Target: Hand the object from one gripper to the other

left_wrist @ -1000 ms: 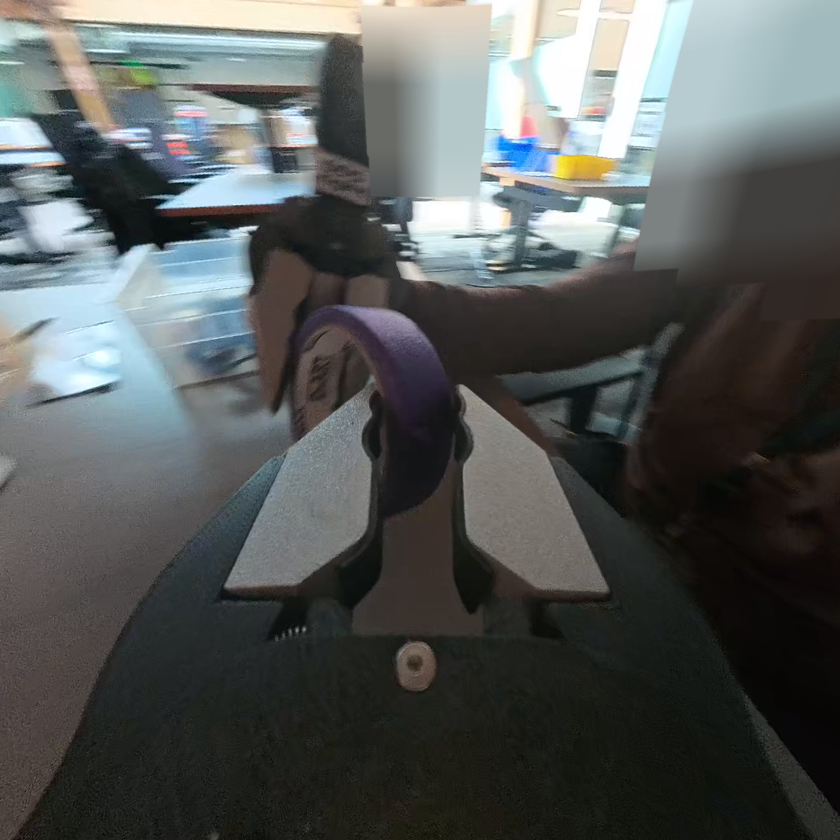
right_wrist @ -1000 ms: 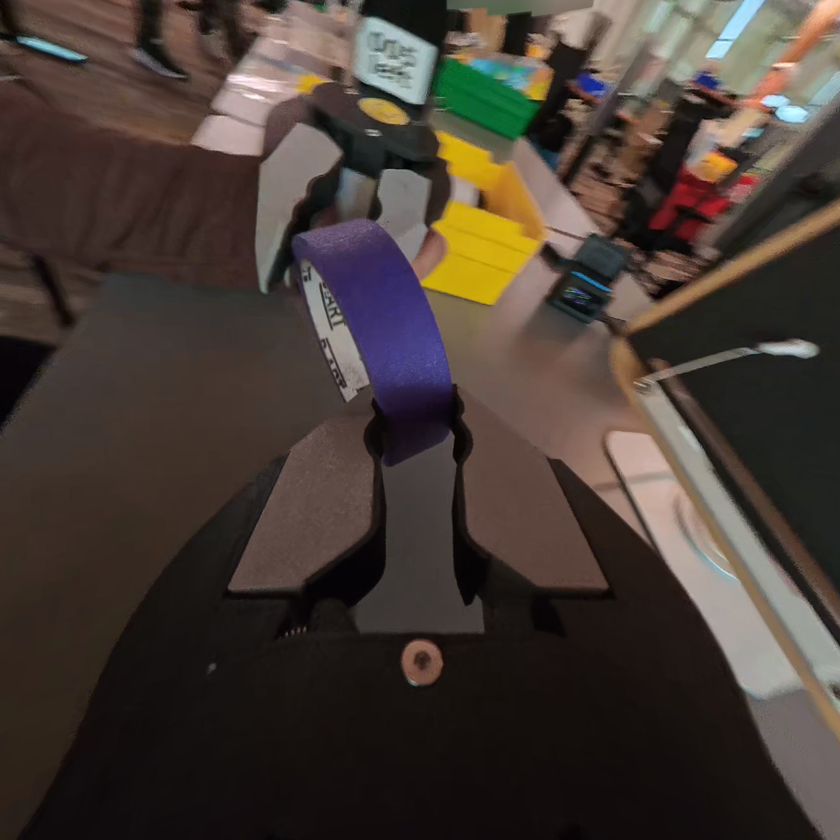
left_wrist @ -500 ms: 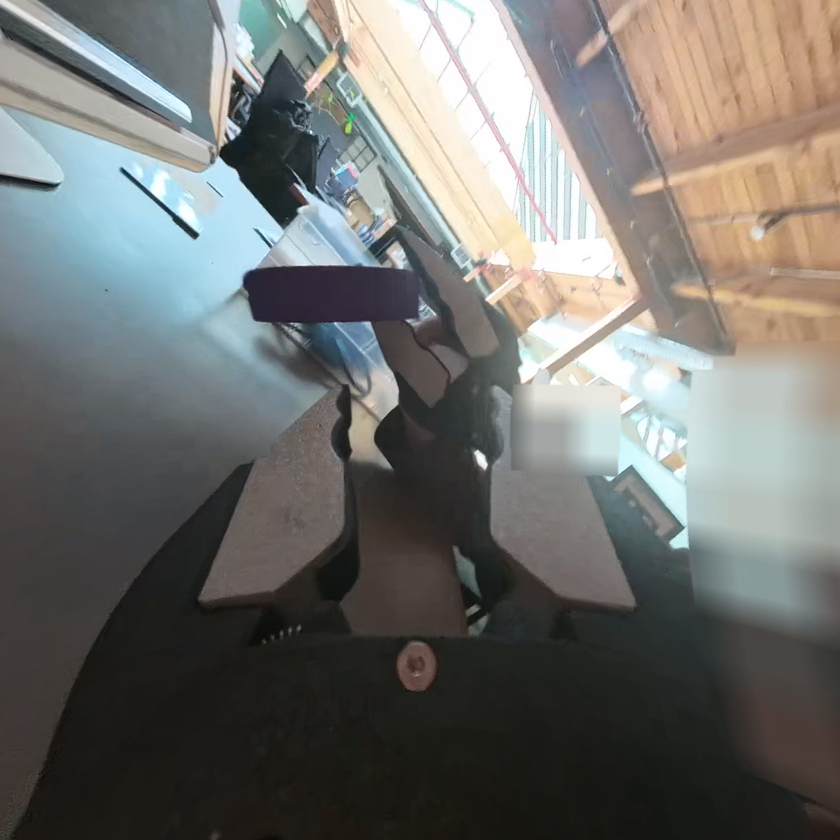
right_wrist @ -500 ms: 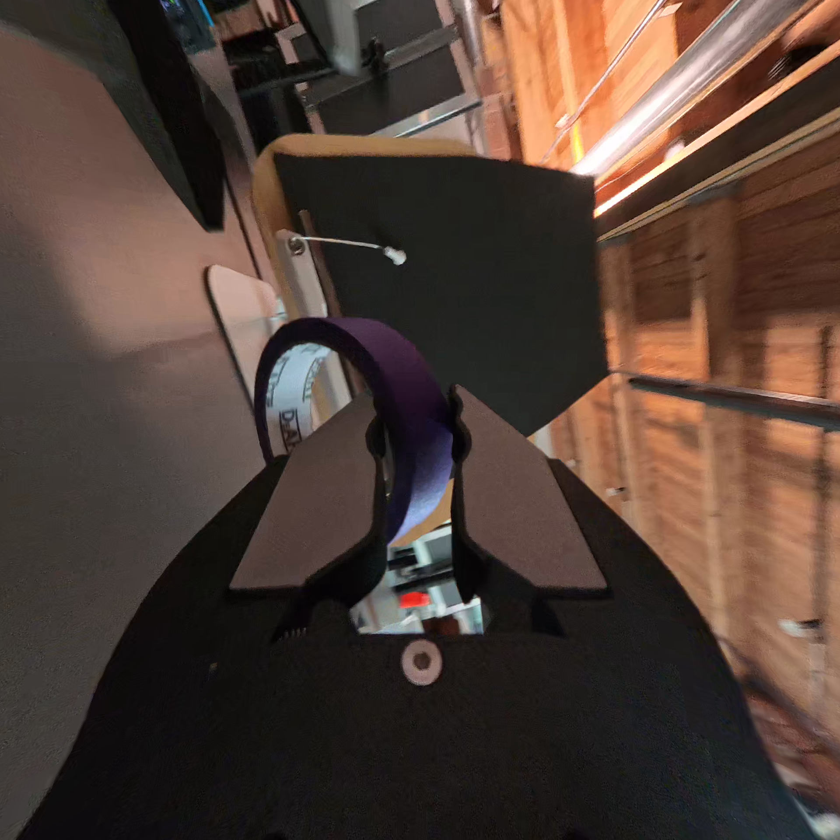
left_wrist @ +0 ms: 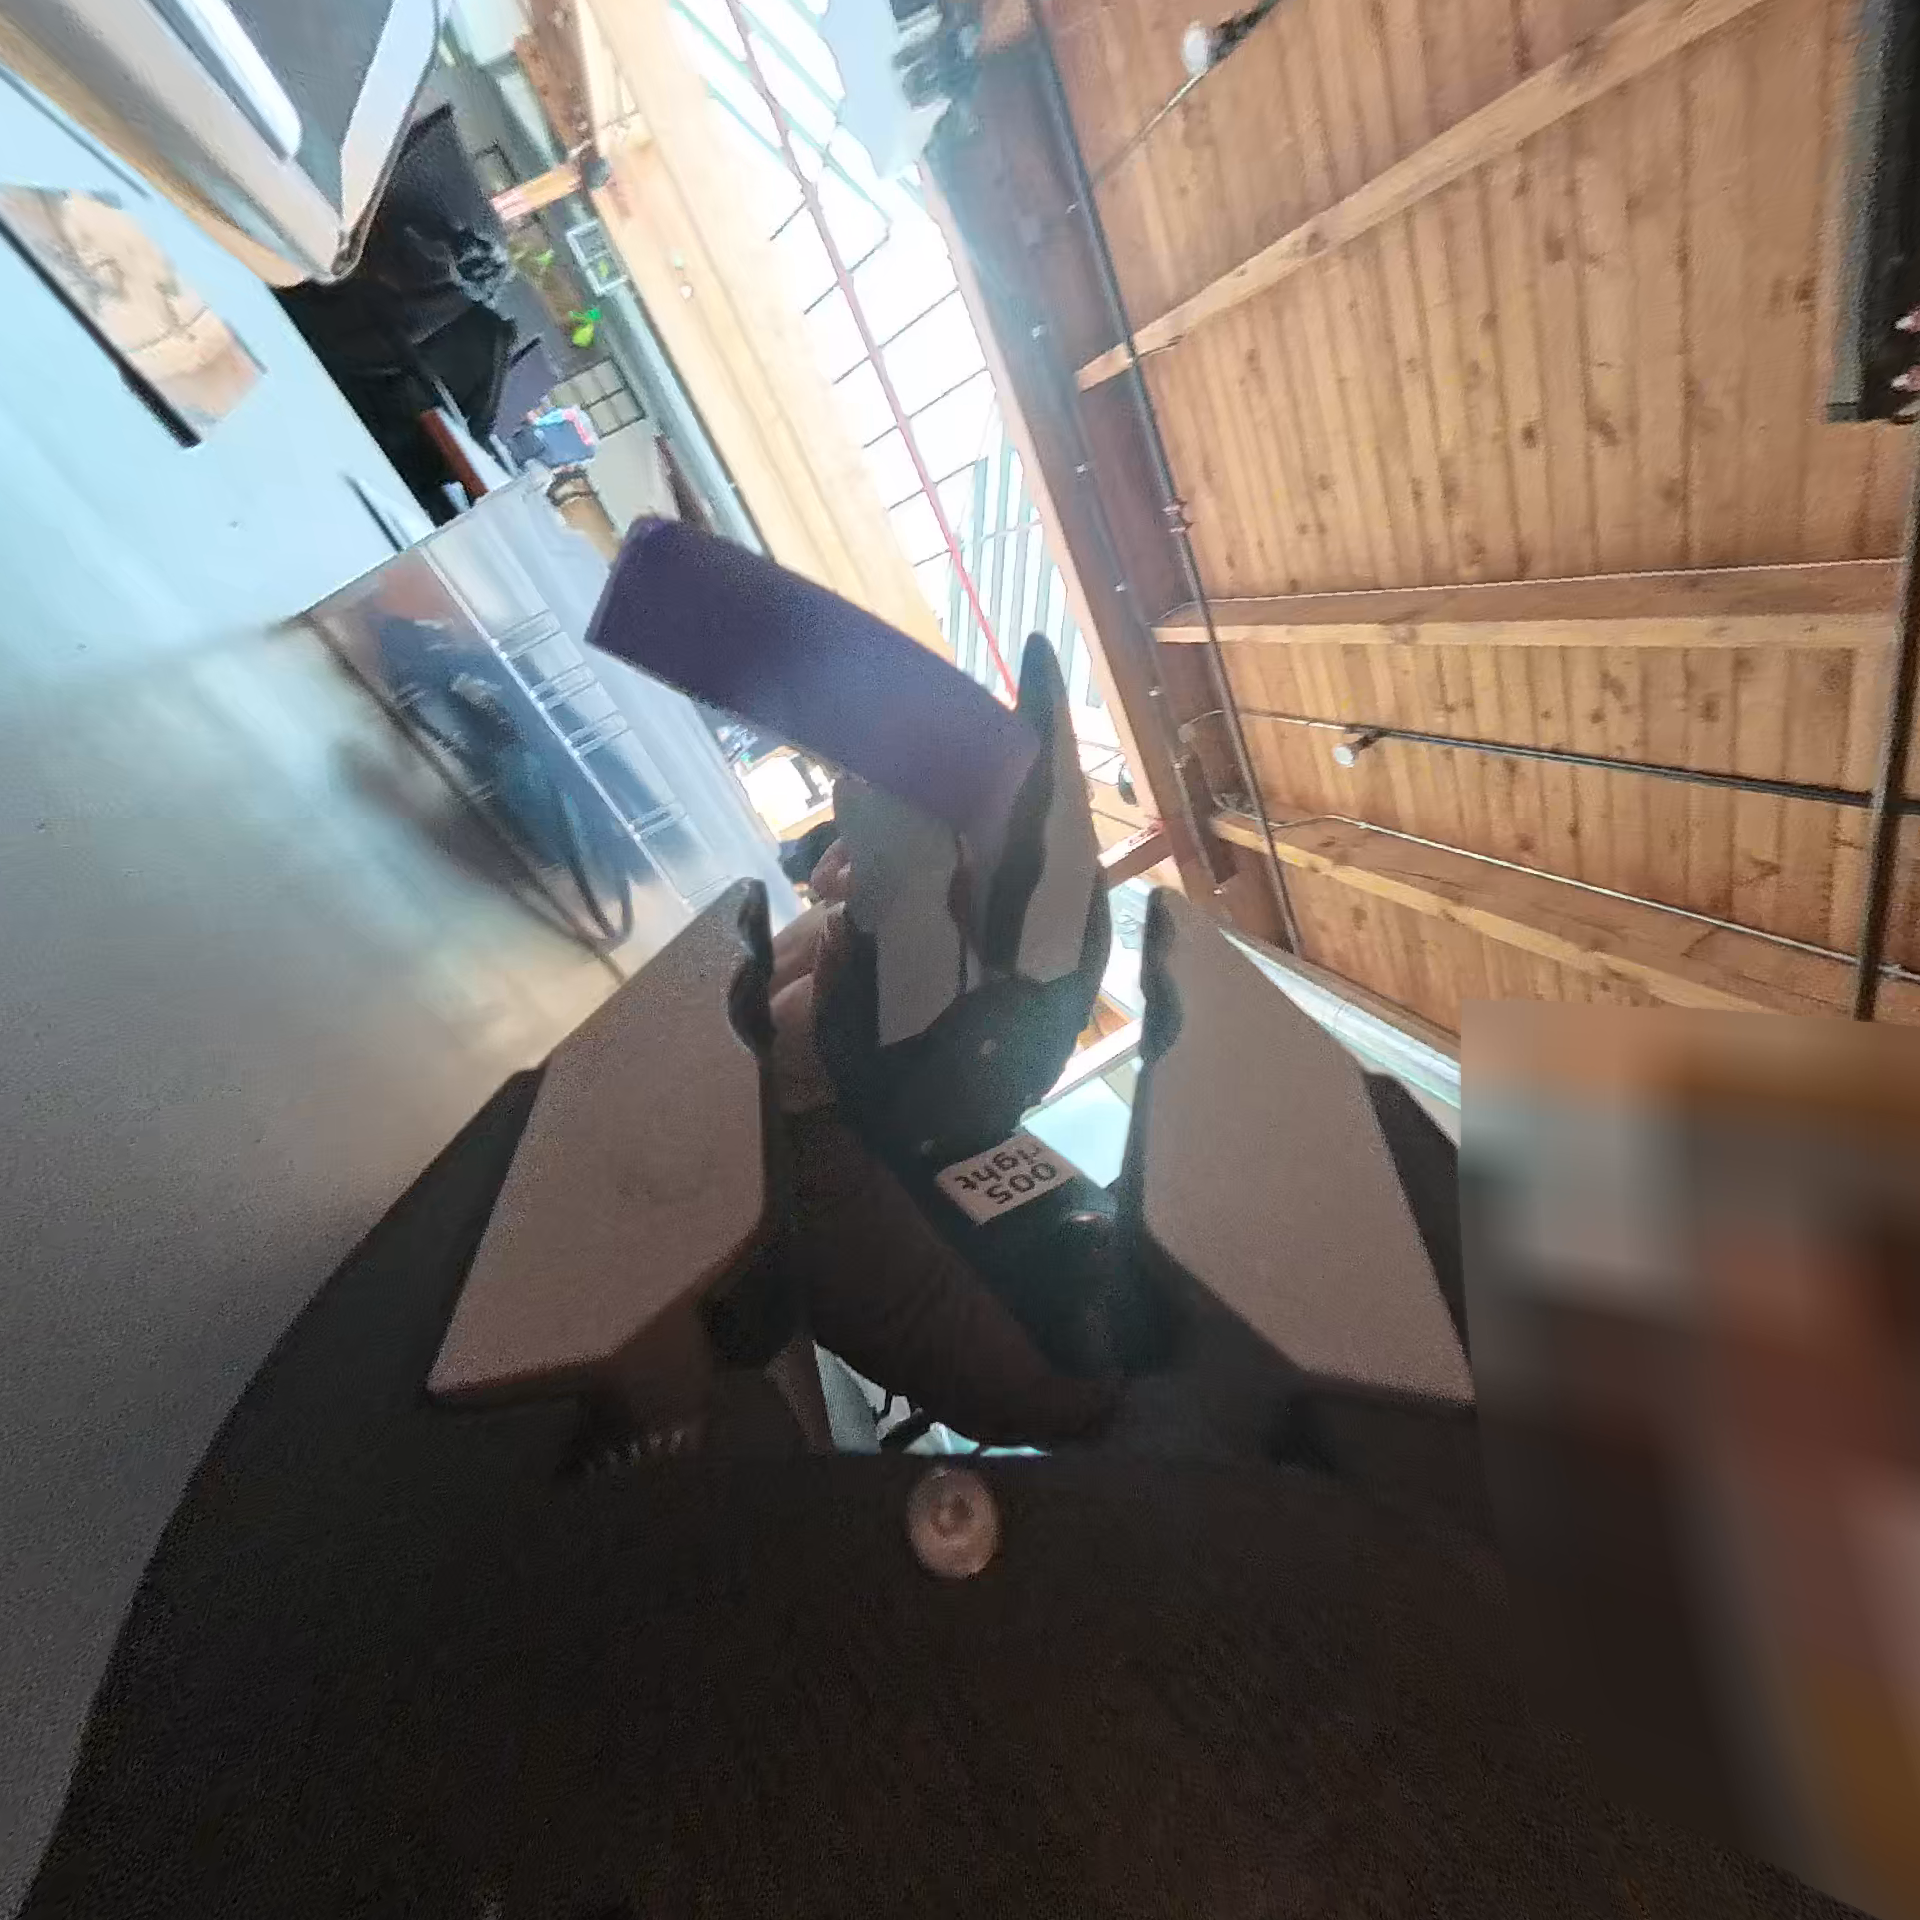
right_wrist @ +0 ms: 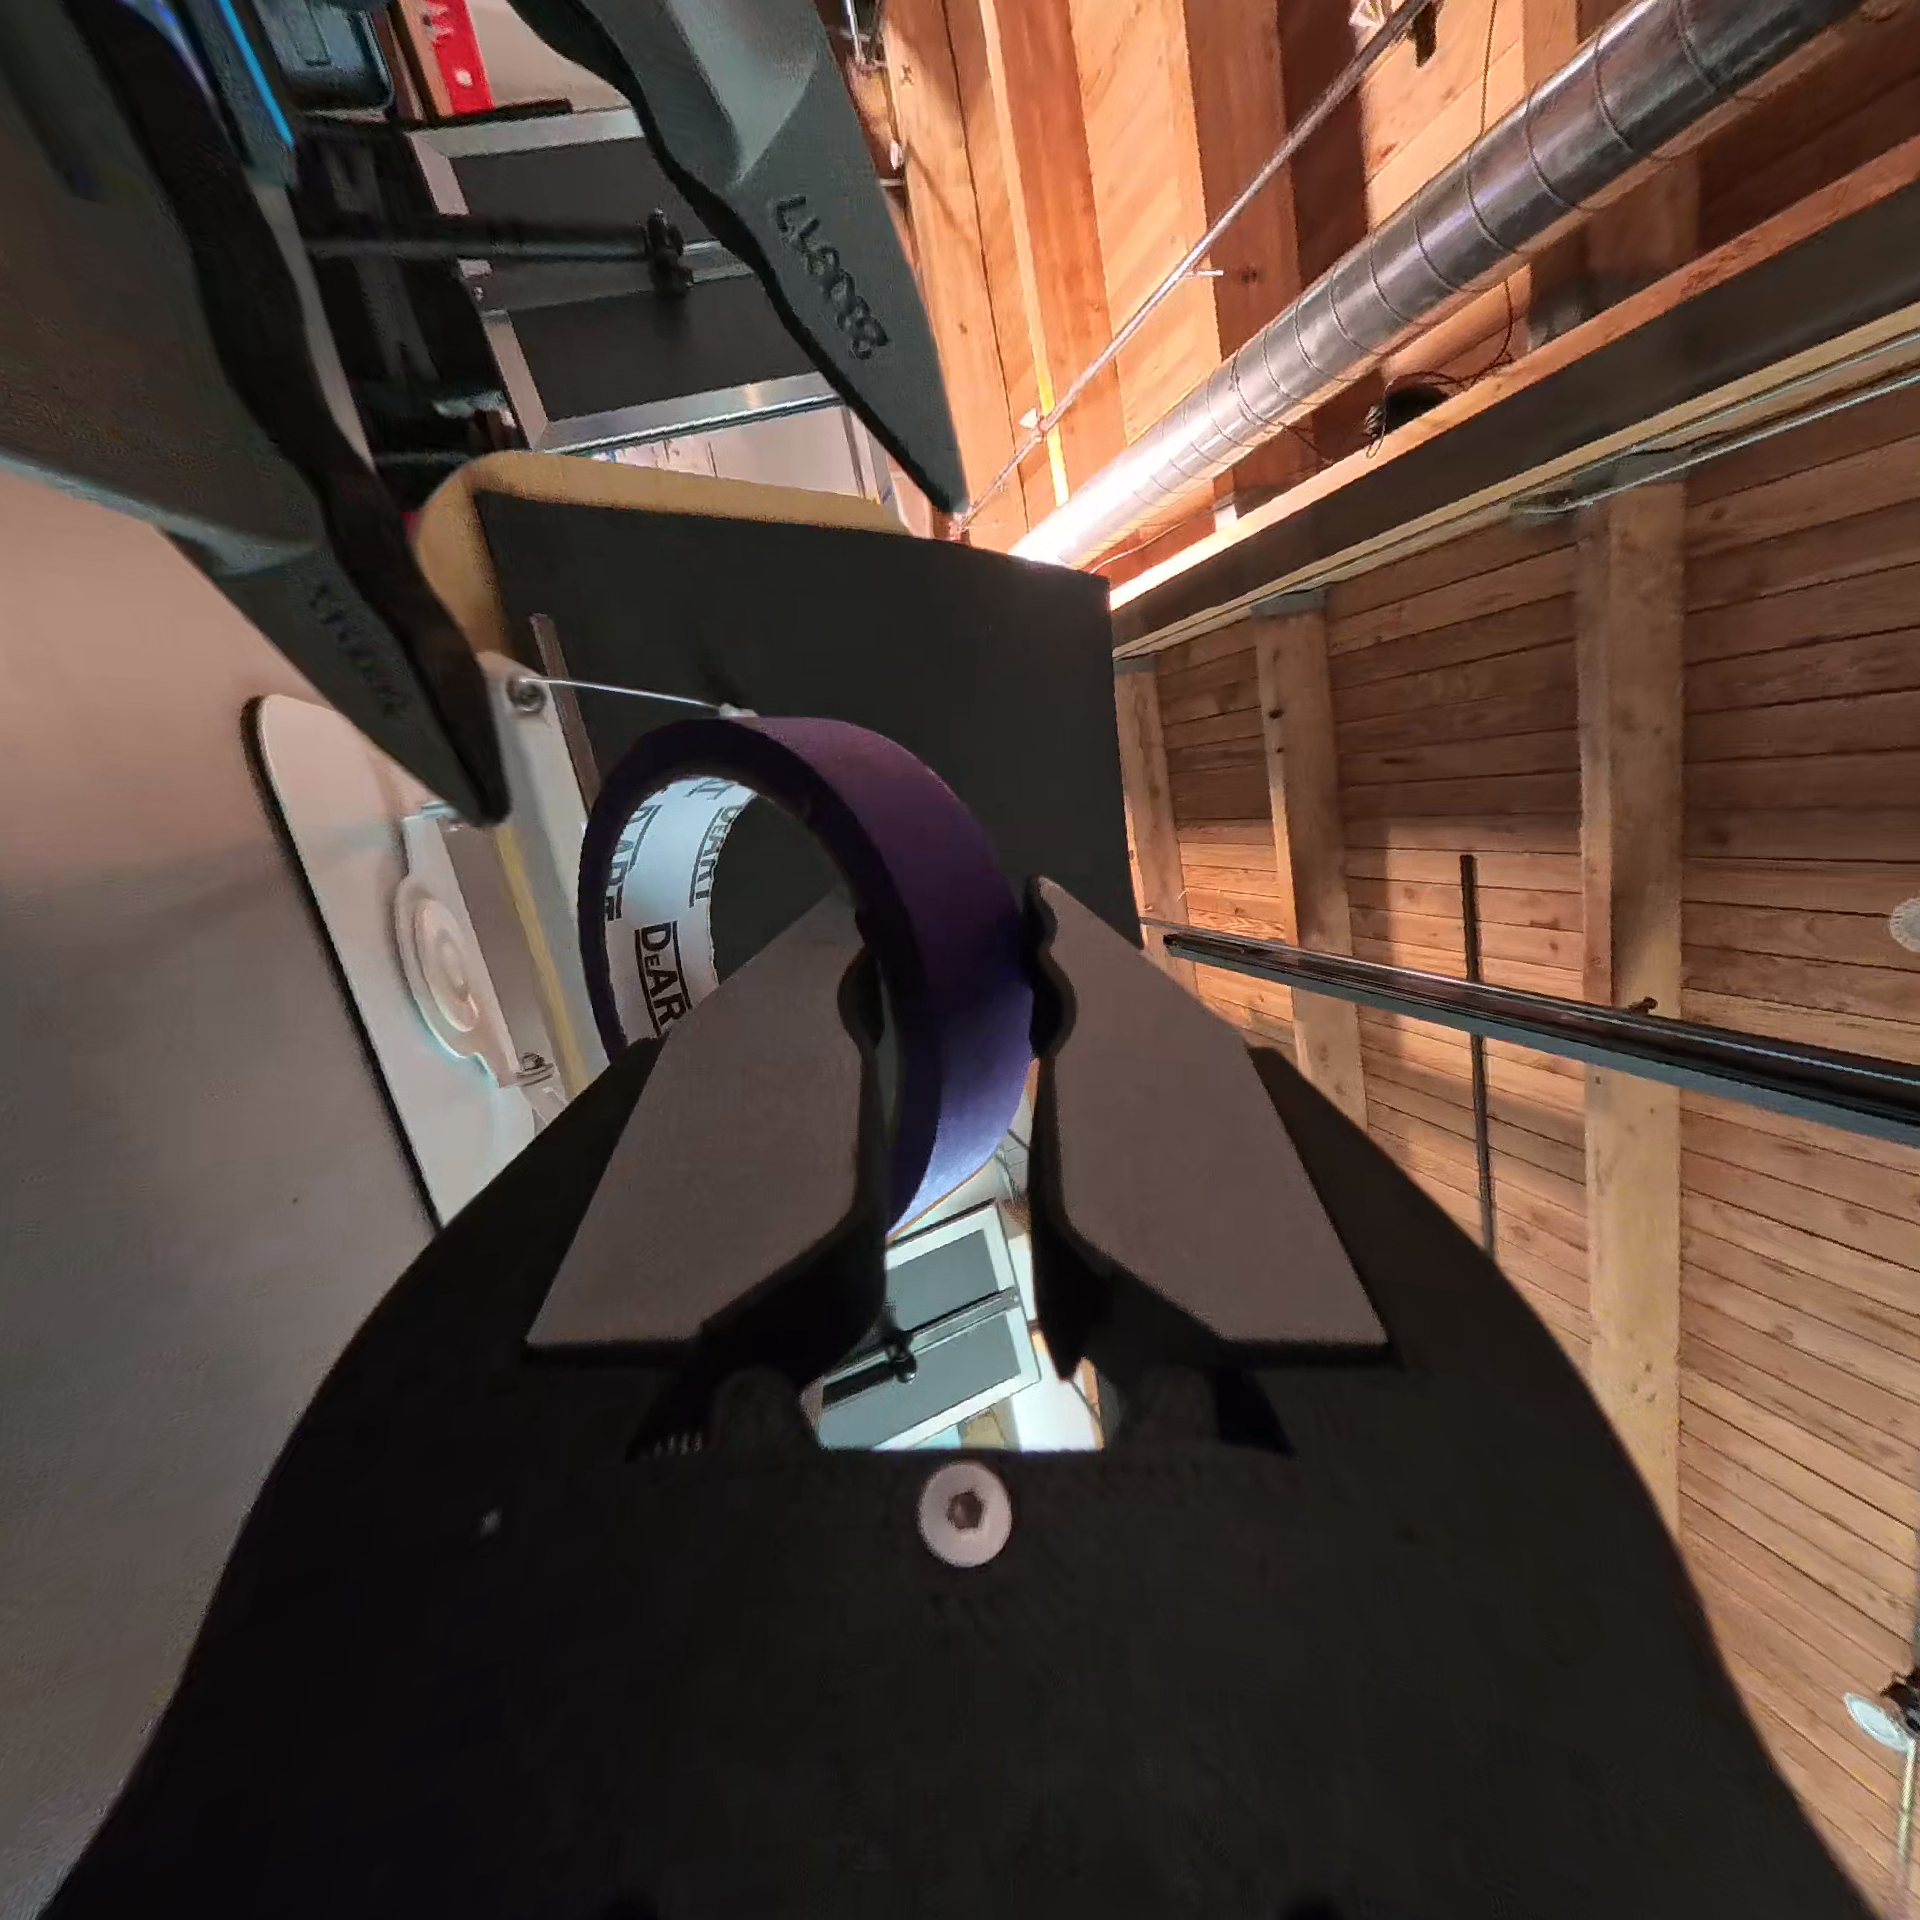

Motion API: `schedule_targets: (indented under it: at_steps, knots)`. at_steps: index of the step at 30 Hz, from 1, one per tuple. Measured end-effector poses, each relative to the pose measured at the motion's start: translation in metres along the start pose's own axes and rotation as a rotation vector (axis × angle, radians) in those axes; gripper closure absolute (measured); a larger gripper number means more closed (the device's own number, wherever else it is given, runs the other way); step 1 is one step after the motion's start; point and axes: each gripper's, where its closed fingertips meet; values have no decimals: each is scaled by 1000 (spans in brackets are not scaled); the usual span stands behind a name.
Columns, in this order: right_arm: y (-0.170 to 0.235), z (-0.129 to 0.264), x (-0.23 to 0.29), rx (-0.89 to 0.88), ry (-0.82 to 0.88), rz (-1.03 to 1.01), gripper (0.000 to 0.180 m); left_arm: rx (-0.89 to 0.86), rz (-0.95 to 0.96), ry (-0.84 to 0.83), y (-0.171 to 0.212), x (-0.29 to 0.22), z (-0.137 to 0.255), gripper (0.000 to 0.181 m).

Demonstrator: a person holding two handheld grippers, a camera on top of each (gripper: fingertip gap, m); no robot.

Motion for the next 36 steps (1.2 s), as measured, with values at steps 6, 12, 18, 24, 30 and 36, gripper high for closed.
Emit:
schedule_targets:
  at_steps: [6, 12, 18, 24, 30, 36]
  knots:
    - [-30, 10, 12, -122, -7, 82, 158, 12, 27, 23, 5, 1, -7, 105]
    - [-40, 13, 43, -172, -149, 78, 155, -16, -81, -52, -4, 12, 5, 138]
    - [-37, 15, 45, -231, -225, -93, 150, 33, -186, -106, -2, 11, 5, 143]
    - [-42, 25, 58, -273, -248, 3, 141, -74, -133, -57, -18, 7, 15, 161]
    - [-43, 40, 53, -358, -338, -242, 167, -49, -306, -159, -20, 5, 22, 172]
    - [-40, 63, 68, -391, -925, -889, 147, 99, -415, -87, -4, -13, 21, 172]
Point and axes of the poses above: each gripper's, where its closed fingertips meet, z back along the fingers, y out of its underside, x = y × z across the jaws, and after that the axes turned 4 degrees about -y, right-handed
